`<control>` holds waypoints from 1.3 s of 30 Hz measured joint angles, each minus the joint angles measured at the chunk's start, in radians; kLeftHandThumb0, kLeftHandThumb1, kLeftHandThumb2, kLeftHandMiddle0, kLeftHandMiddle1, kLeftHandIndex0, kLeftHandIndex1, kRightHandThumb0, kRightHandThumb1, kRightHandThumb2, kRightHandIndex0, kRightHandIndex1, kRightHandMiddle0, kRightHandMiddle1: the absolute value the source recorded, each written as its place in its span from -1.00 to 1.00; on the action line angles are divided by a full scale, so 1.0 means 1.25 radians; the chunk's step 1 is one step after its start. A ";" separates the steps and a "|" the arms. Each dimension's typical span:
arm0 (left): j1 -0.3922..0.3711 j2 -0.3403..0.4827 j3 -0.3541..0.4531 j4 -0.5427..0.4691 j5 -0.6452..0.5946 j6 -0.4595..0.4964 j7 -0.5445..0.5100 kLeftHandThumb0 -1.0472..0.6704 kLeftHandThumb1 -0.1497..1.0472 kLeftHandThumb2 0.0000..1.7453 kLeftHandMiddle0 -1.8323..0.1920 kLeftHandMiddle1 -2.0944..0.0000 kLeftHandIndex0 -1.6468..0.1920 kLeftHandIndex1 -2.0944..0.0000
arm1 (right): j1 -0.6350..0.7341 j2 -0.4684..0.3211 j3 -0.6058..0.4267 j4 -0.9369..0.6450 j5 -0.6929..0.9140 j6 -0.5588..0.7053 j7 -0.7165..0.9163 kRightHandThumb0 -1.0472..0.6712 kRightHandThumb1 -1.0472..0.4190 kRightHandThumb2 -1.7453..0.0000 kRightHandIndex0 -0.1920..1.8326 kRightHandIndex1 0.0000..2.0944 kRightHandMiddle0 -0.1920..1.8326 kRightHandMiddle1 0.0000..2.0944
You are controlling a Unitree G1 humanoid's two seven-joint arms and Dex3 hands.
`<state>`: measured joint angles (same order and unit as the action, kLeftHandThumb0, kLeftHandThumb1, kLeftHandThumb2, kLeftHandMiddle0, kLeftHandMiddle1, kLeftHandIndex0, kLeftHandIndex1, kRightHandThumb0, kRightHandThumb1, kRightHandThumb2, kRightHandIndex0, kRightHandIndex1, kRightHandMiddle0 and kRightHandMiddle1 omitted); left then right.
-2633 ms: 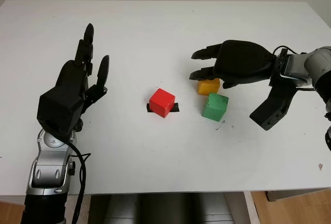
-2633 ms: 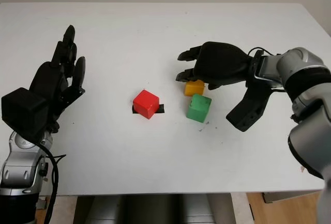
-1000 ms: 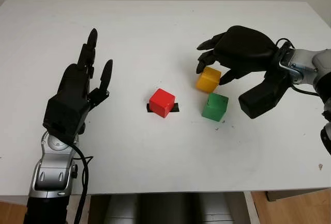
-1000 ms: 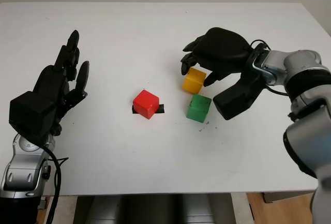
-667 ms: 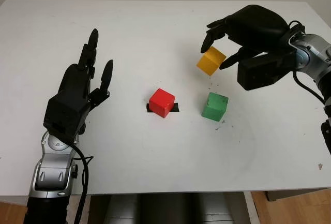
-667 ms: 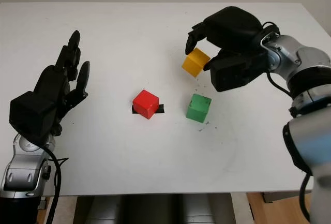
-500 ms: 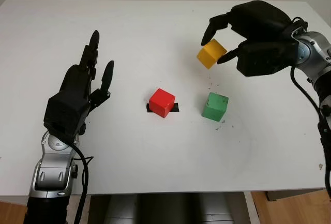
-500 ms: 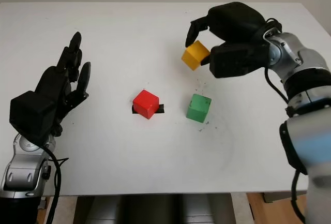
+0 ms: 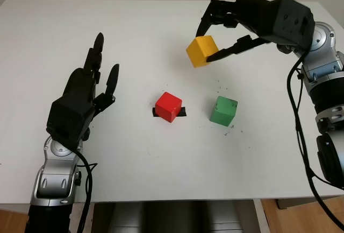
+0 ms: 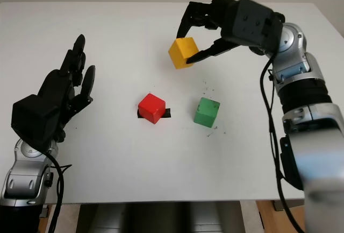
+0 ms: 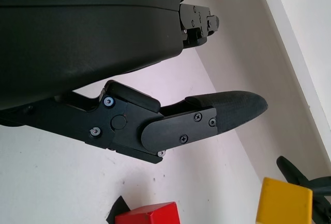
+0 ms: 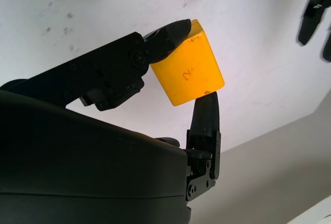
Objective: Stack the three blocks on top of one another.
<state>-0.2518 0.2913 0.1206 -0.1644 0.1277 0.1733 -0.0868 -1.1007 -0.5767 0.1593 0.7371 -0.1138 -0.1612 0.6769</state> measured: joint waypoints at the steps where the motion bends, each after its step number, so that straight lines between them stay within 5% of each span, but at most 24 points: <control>1: 0.000 0.000 0.000 0.000 0.000 0.000 0.001 -0.70 1.00 -0.25 0.90 0.95 0.88 0.96 | 0.010 0.004 -0.005 -0.030 0.009 0.030 0.012 -0.14 -0.95 0.93 -0.61 -0.99 -0.70 0.69; 9: 0.002 -0.003 -0.002 -0.001 -0.009 0.001 0.004 -0.71 1.00 -0.26 0.91 0.95 0.89 0.96 | 0.070 0.015 -0.003 -0.259 0.032 0.260 0.092 -0.19 -0.96 0.94 -0.62 -0.97 -0.73 0.74; 14: 0.002 -0.005 -0.004 -0.001 -0.002 0.000 0.013 -0.70 1.00 -0.24 0.91 0.95 0.89 0.95 | 0.077 0.014 0.022 -0.343 0.015 0.307 0.122 -0.19 -0.94 0.94 -0.59 -0.95 -0.67 0.69; 39: 0.003 -0.030 -0.010 -0.004 0.004 0.000 0.050 -0.76 1.00 -0.23 0.88 0.94 0.86 0.94 | -0.044 0.079 0.092 -0.003 -0.071 -0.035 0.190 -0.27 -0.87 0.94 -0.55 -0.94 -0.52 0.54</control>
<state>-0.2482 0.2538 0.1085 -0.1689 0.1326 0.1738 -0.0239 -1.1560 -0.4776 0.2746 0.7329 -0.2022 -0.2046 0.9141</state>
